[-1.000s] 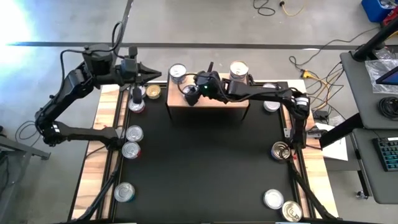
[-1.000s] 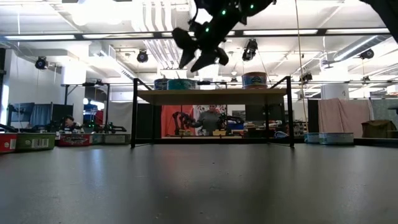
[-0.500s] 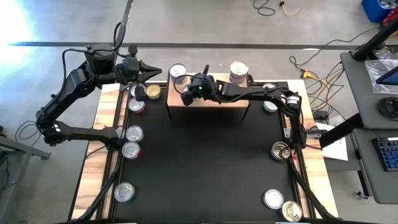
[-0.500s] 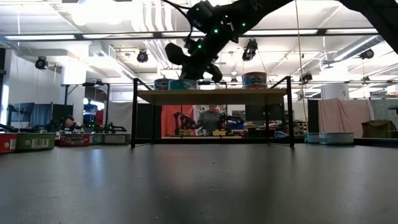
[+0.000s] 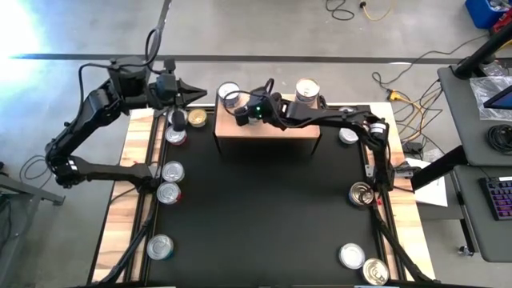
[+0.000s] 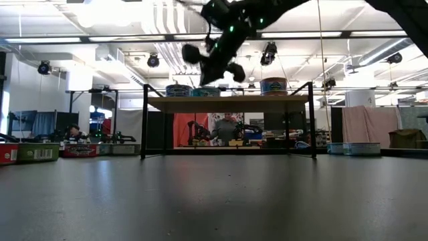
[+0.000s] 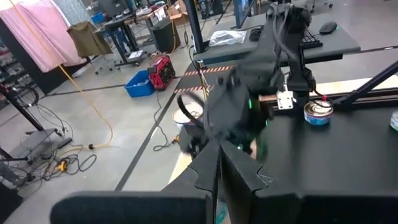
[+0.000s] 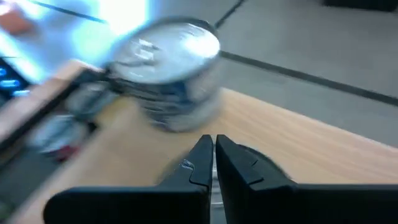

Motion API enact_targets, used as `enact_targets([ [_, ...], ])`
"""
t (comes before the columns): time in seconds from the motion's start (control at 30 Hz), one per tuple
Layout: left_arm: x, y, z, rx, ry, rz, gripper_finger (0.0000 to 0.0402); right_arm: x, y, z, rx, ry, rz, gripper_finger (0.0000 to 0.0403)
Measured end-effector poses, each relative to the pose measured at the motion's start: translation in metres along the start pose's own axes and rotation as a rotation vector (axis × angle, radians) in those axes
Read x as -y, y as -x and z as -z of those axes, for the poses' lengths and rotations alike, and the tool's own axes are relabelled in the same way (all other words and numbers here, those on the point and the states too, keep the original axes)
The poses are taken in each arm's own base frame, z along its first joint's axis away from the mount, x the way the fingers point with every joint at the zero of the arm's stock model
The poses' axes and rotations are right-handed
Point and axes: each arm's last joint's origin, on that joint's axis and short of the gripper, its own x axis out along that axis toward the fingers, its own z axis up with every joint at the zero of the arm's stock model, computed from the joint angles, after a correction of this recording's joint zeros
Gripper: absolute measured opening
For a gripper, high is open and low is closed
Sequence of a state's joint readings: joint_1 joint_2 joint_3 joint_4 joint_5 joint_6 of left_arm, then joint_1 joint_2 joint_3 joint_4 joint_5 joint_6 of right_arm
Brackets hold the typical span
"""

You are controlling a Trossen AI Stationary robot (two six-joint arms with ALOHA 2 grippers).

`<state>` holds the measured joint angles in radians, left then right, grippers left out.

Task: Stack canned seafood by type on shelf
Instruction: Put the bottom green-blue tuna can on the shelf

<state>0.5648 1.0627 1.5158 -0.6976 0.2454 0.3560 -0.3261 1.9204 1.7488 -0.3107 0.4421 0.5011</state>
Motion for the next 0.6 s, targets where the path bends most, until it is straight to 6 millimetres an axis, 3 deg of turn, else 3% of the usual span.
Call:
enact_targets([
  [0.13,0.002,0.004,0.002,-0.019,0.012,0.007,0.0001,-0.006,0.031,-0.028,-0.026,0.022,-0.152,0.0013],
  [0.23,0.002,0.007,0.001,-0.015,0.011,0.005,0.0001,-0.001,0.052,-0.035,-0.196,0.076,-0.189,0.0013],
  [0.43,0.003,0.006,0.0,0.009,-0.007,0.03,0.0001,0.018,0.069,-0.013,-0.637,0.01,-0.08,0.0012],
  [0.6,0.001,-0.001,-0.002,0.046,-0.023,0.074,0.0001,0.011,0.056,0.005,-0.628,-0.115,-0.097,0.0012],
])
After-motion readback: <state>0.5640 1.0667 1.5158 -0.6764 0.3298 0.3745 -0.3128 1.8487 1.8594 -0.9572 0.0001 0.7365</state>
